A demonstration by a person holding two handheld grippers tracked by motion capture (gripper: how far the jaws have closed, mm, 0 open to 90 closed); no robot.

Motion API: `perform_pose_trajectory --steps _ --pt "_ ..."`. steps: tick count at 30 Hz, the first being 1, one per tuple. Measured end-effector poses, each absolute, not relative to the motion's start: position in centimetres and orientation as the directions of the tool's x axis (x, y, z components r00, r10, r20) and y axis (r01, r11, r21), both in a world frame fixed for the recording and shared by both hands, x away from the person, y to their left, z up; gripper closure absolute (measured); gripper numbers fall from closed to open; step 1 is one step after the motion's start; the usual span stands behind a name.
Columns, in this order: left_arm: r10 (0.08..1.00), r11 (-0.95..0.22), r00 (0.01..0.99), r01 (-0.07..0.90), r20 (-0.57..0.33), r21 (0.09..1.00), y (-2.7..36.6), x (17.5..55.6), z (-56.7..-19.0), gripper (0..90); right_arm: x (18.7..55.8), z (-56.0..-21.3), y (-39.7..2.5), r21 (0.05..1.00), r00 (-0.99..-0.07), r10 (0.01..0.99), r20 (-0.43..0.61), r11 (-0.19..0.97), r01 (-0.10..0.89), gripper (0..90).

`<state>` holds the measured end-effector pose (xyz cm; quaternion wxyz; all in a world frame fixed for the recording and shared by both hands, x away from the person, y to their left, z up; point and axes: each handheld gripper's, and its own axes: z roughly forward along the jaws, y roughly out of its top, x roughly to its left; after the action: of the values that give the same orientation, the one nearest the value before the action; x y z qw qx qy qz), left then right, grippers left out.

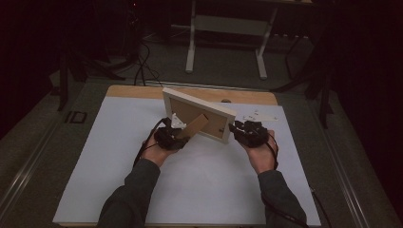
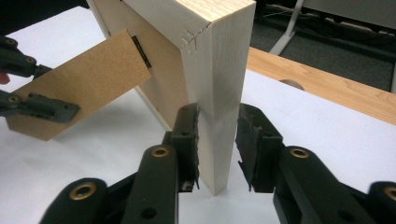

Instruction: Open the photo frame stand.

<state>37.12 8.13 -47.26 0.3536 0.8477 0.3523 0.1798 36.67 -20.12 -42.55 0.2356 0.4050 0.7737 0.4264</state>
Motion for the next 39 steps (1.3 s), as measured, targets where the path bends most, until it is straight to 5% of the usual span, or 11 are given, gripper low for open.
perform_pose_trajectory --steps 39 --pt "0.685 -0.551 0.723 0.427 0.096 0.717 8.2 35.1 -47.8 65.9 36.3 -42.8 -19.9 0.847 -0.615 0.789 -0.013 0.335 0.413 63.6"
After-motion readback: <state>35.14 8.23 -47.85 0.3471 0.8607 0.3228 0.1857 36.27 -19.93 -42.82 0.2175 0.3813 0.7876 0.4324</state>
